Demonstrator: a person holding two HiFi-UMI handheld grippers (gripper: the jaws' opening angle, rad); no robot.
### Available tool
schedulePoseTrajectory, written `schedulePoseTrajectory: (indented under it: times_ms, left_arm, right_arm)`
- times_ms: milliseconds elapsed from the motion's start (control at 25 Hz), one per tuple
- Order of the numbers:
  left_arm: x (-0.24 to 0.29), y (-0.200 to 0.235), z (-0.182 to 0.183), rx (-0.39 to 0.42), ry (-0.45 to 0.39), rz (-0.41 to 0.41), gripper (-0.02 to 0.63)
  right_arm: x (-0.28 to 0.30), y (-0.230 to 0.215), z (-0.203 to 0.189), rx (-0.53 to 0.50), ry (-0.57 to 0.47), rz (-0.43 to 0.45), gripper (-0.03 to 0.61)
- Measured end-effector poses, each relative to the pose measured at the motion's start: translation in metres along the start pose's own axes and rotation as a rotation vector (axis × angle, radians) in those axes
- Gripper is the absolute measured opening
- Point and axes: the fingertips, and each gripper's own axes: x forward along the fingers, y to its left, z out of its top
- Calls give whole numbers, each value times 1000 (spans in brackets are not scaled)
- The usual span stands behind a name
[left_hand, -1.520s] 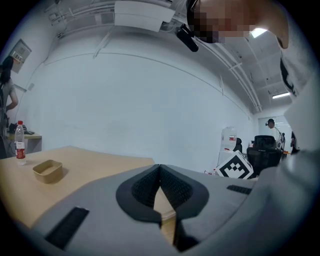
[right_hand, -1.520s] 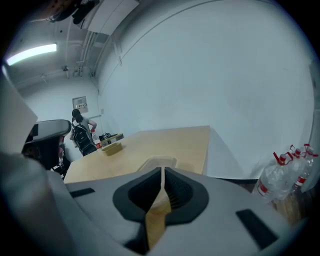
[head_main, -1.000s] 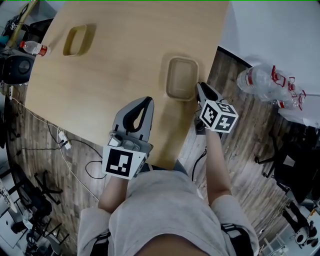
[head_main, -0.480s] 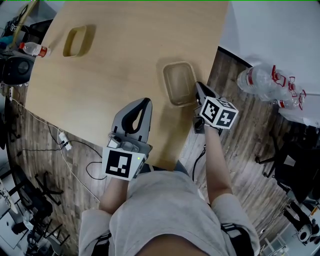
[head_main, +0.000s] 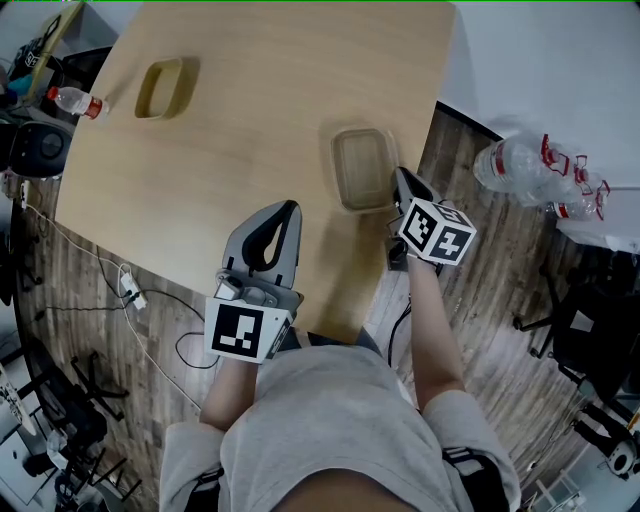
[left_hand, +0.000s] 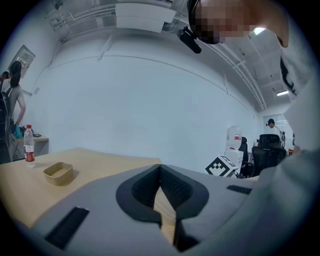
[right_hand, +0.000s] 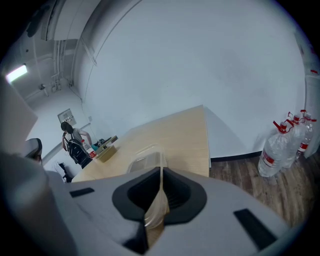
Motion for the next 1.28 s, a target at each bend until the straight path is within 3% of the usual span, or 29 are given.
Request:
schedulePoseTrajectory:
  times_ms: [320,1280]
  left_arm:
    - [-16,7,10,27,-22,-68,15]
    - [-50,2,57,95,-110,-392,15]
  right_arm:
    - [-28,23,8,-8,-75,-42,23]
    - [-178,115,25,-29,-400,-266,23]
